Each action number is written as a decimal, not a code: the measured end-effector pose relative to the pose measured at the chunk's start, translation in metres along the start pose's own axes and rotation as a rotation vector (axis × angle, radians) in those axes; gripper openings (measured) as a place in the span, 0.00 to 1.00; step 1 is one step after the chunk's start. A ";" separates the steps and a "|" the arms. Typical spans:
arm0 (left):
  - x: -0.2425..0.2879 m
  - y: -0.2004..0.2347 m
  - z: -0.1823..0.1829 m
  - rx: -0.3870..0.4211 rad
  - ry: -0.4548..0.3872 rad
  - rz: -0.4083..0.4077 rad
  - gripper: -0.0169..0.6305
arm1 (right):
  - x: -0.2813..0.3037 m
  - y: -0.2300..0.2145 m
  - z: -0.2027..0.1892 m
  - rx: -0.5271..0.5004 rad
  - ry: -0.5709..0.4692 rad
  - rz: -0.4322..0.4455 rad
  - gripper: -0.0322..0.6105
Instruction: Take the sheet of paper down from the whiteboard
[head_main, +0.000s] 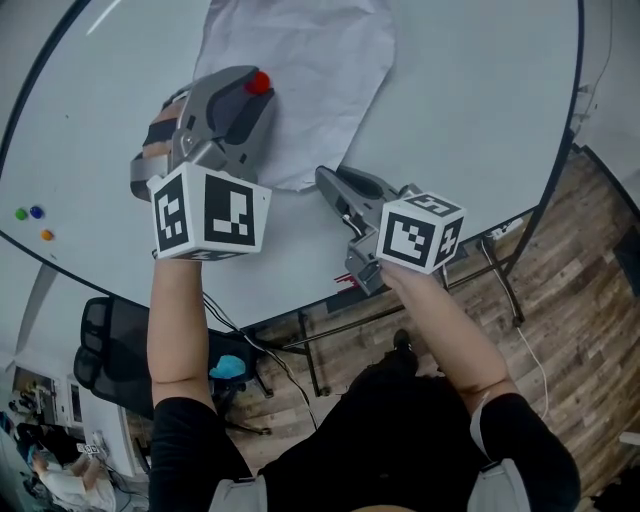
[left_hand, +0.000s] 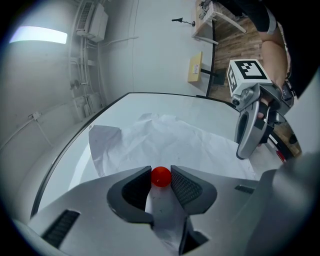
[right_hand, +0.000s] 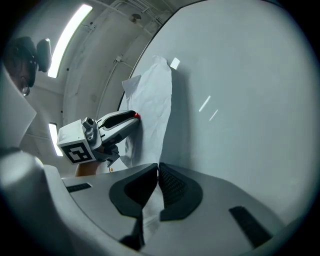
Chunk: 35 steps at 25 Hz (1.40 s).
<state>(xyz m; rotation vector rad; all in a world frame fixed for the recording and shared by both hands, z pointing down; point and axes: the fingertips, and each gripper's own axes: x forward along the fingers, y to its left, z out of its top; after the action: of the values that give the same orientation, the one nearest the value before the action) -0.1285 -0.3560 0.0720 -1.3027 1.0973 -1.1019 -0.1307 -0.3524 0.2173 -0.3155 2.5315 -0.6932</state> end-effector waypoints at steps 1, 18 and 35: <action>0.000 0.000 0.000 -0.002 -0.001 -0.001 0.23 | 0.000 0.000 0.001 0.000 -0.003 0.001 0.09; -0.003 0.004 -0.003 -0.037 0.005 0.001 0.23 | -0.004 0.007 0.013 0.067 -0.078 0.040 0.09; -0.033 0.018 0.021 -0.089 -0.106 0.045 0.23 | -0.025 0.003 0.030 0.070 -0.168 0.002 0.08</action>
<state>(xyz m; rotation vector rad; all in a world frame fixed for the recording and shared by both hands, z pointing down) -0.1136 -0.3203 0.0532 -1.3838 1.1018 -0.9494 -0.0946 -0.3537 0.2032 -0.3323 2.3431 -0.7213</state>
